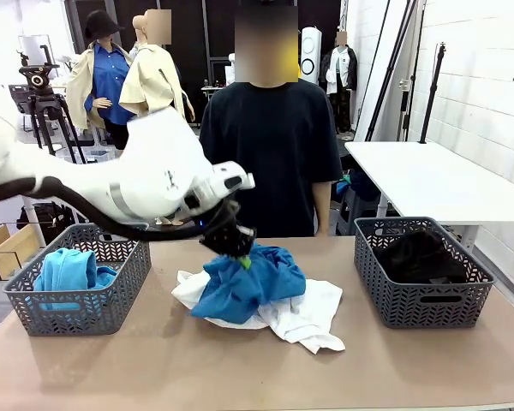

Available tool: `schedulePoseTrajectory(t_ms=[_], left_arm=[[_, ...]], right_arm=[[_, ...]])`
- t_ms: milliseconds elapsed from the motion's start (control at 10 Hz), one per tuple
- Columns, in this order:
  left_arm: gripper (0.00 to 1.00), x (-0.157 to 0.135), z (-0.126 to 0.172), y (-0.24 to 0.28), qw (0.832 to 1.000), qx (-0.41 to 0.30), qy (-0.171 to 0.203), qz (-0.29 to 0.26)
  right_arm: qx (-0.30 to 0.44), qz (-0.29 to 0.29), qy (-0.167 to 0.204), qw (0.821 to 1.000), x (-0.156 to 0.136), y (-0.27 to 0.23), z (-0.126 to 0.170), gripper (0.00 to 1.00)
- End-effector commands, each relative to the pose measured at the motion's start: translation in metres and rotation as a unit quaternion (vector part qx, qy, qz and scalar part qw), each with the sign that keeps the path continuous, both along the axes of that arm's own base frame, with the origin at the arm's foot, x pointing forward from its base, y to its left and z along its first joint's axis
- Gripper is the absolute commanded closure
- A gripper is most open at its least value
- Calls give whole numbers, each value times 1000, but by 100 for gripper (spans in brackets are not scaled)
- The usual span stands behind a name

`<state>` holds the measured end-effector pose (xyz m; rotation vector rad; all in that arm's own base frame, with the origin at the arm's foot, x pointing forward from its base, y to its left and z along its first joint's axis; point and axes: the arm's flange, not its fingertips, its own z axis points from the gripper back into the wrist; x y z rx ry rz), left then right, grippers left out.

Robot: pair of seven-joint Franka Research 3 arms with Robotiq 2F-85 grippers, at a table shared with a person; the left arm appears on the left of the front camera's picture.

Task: Sort the tops and bottoms.
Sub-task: Lift clothes from the center of the table with your left hand.

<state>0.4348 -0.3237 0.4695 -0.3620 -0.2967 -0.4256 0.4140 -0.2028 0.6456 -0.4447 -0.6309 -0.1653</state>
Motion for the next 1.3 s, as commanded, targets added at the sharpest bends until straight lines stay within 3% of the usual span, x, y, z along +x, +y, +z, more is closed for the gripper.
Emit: schedulePoseTrajectory(t_ms=[0, 400, 600, 900, 1200], left_arm=[[100, 12, 59, 21, 998, -44, -49, -10], [100, 48, 206, 27, 989, -42, -140, -38], [100, 52, 273, 35, 984, -50, -160, -52], [100, 44, 337, 32, 973, -23, -226, -42], [100, 27, 398, 36, 969, -36, -242, -40]], right_arm=[[-4, 3, 5, 1000, 0, 1, -2, 0], [-4, 3, 5, 1000, 0, 1, -2, 0], [-4, 3, 5, 1000, 0, 1, -2, 0], [-4, 3, 5, 1000, 0, 1, -2, 0], [-4, 3, 5, 1000, 0, 1, -2, 0]])
